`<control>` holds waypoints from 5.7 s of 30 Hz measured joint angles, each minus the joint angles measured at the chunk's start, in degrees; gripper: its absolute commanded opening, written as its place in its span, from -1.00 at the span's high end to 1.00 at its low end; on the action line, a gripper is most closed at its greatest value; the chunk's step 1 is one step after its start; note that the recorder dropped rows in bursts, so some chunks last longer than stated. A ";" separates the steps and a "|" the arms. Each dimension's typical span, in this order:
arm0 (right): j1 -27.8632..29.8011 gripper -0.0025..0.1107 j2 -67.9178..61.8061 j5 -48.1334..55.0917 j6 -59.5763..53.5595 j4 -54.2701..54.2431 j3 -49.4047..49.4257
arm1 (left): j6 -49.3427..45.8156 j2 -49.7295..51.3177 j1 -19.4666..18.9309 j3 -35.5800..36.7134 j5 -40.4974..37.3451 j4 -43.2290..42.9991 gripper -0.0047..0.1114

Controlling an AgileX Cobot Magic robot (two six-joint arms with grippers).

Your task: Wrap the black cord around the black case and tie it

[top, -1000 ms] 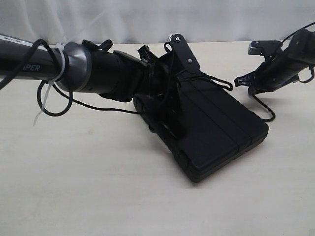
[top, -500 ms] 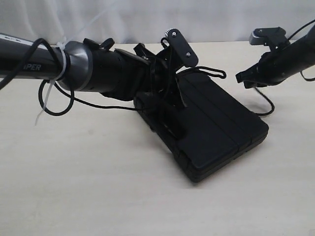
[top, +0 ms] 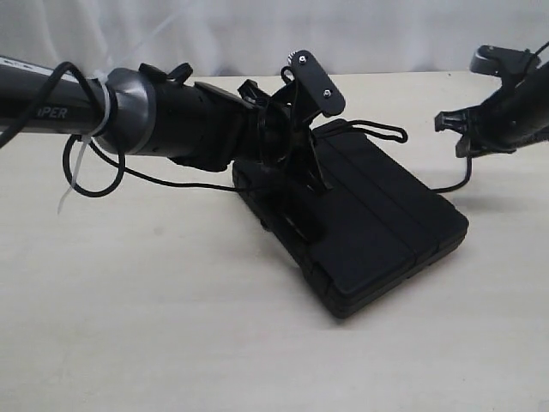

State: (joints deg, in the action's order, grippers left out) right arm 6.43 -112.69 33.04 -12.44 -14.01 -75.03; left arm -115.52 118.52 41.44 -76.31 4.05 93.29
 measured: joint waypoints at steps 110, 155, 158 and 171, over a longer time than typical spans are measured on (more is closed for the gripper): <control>-9.90 0.88 1.35 -14.44 -49.73 -16.33 8.99 | 4.82 7.67 5.43 -5.32 7.62 -19.26 0.92; -9.90 0.42 7.99 -17.24 -34.37 -20.44 7.42 | 4.57 6.75 5.77 -5.09 -6.51 -19.32 0.92; -9.90 0.25 4.28 -7.44 -25.30 -15.35 -2.38 | 4.57 6.75 5.77 -5.09 -6.51 -19.32 0.92; -9.90 0.12 -7.55 3.21 -10.25 -2.08 -17.64 | 4.57 6.75 5.77 -5.09 -6.51 -19.32 0.92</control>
State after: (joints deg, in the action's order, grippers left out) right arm -3.47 -120.24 36.26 -22.69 -16.09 -92.67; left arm -110.95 125.27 47.21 -81.41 -2.46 73.97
